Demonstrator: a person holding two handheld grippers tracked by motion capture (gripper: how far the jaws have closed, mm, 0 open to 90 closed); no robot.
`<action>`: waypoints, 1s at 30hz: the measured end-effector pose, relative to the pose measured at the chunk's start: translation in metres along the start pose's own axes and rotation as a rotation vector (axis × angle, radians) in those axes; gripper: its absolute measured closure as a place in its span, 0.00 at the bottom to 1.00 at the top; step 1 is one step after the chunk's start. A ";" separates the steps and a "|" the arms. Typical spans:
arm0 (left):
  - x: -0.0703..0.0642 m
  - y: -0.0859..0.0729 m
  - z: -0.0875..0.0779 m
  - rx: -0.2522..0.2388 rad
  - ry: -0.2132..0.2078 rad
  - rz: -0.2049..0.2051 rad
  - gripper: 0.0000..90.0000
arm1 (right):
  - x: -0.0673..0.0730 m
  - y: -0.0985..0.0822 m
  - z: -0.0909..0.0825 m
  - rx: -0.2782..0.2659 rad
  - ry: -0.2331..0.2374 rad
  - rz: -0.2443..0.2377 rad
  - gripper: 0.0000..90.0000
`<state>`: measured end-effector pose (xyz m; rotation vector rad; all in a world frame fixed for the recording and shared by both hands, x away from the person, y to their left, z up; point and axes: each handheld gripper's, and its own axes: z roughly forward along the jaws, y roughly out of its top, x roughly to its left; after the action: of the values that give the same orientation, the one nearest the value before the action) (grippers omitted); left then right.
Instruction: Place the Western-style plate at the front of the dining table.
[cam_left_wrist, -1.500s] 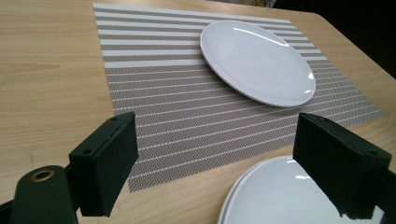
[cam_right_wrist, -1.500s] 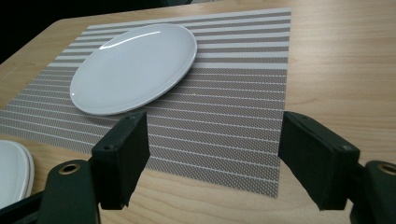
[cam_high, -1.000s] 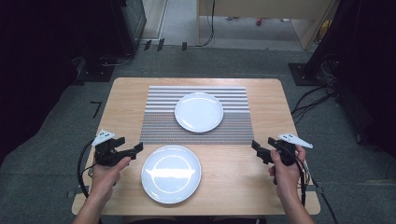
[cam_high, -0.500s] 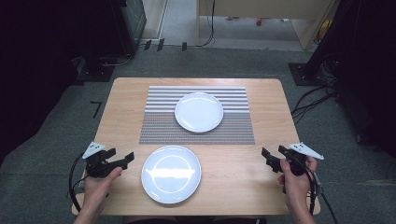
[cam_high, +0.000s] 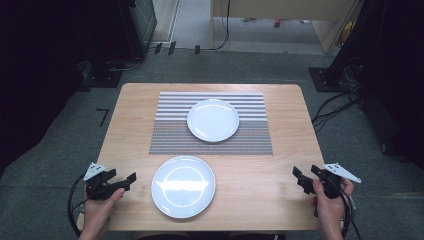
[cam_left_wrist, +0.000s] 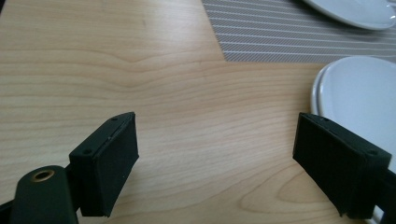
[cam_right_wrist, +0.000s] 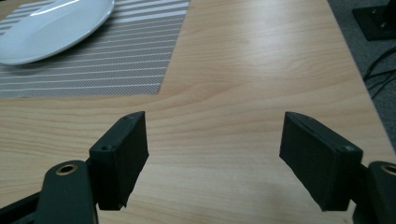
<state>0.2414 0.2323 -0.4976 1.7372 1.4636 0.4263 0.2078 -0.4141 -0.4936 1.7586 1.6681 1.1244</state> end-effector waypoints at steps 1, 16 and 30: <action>0.002 -0.002 -0.001 0.003 0.004 0.000 0.15 | -0.003 -0.002 -0.001 0.001 -0.005 0.002 0.26; 0.018 -0.019 -0.011 0.040 0.089 0.044 0.16 | -0.034 -0.030 -0.013 0.036 -0.069 0.041 0.25; 0.020 -0.030 -0.018 0.053 0.146 0.074 0.16 | -0.027 -0.038 -0.011 0.072 -0.107 -0.006 0.24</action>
<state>0.2140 0.2579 -0.5138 1.8399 1.5280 0.5679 0.1787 -0.4370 -0.5240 1.8231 1.6674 0.9610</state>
